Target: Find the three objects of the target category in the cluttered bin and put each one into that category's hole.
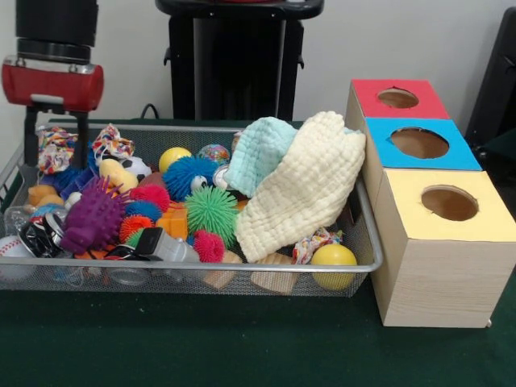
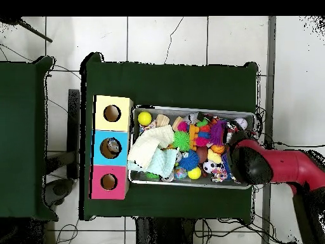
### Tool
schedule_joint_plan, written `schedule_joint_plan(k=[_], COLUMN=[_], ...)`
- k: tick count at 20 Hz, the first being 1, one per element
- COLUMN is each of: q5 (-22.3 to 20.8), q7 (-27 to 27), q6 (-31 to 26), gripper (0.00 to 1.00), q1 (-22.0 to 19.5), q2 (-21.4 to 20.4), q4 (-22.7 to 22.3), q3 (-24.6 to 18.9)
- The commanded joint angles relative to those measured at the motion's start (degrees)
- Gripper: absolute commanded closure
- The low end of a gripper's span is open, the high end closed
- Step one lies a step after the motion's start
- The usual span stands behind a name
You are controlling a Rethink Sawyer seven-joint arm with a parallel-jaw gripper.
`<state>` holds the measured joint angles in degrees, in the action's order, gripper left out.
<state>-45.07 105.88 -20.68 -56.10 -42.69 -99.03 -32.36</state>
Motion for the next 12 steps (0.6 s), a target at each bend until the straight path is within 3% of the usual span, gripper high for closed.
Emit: schedule_joint_plan(k=[1, 12], q5=[1.0, -4.3], q7=[-23.6, -19.1], q6=[-11.7, -8.8], gripper=[0.0, 0.0], q1=[-3.4, -2.7], q2=[2.7, 7.2], q4=[4.6, 3.9], q3=[-9.6, -7.5])
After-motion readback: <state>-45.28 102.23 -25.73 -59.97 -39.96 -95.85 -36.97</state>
